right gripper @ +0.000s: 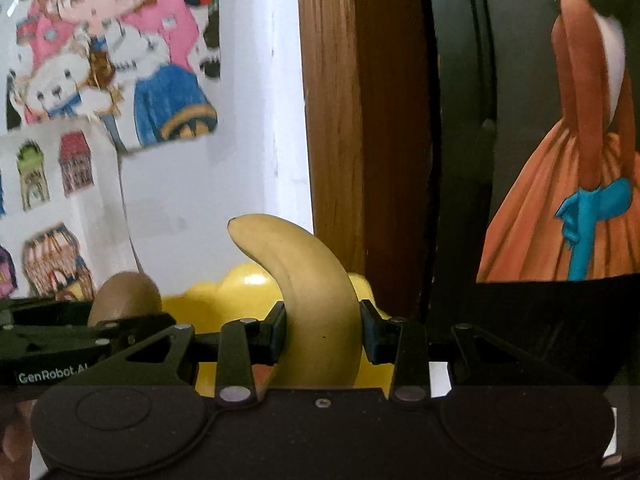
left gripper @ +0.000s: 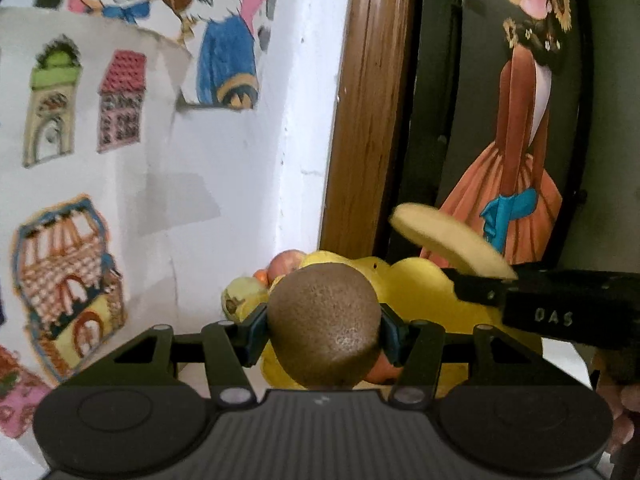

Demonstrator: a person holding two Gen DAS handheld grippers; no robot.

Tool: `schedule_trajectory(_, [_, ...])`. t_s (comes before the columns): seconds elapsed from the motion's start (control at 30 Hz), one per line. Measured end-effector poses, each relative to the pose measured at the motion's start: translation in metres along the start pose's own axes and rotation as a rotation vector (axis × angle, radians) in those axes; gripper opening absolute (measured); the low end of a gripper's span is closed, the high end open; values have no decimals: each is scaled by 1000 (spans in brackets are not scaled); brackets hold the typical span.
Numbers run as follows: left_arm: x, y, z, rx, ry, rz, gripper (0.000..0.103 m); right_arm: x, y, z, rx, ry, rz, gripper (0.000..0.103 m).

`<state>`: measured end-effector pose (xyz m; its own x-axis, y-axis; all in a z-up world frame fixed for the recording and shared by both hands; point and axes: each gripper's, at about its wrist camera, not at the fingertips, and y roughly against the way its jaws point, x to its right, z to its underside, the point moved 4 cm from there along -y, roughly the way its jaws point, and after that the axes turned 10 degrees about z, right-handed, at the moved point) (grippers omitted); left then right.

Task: Organize fruits
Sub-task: 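Carry the banana with the right tool while the left tool carries the kiwi to the bowl, then open the right gripper releasing the banana while the left gripper releases the kiwi into the bowl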

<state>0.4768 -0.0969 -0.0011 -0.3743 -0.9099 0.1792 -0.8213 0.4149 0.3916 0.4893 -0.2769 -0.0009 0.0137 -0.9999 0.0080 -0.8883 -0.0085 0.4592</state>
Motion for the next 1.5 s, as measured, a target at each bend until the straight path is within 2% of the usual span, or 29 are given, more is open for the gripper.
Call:
schedule_trajectory(0.5, [-2,-27,5,-42,19,17,60,1,-27,16,-93,-38,-37,40])
schedule_trajectory(0.83, [-8,-36,6,-53,73,27,61,-3,-20,16,-57,11,-27,42])
schedule_trajectory(0.93, [-8,-34,5,-41,70,35,61,-1,-15,15,-42,14,-21,46])
schedule_trajectory(1.0, [-7,-28,3,-14,55,36,65,2,-11,16,-30,14,-11,53])
schedule_trajectory(1.13, [-4,-13,-4,19,49,31,77,5,1,18,-5,26,3,61])
schedule_trajectory(1.2, [-4,-1,-7,48,43,18,86,7,11,18,17,24,7,70])
schedule_trajectory(1.3, [-3,17,-10,79,32,9,94,8,30,18,62,22,18,80])
schedule_trajectory(1.5, [5,61,-9,128,-10,-18,103,3,81,19,168,39,32,99])
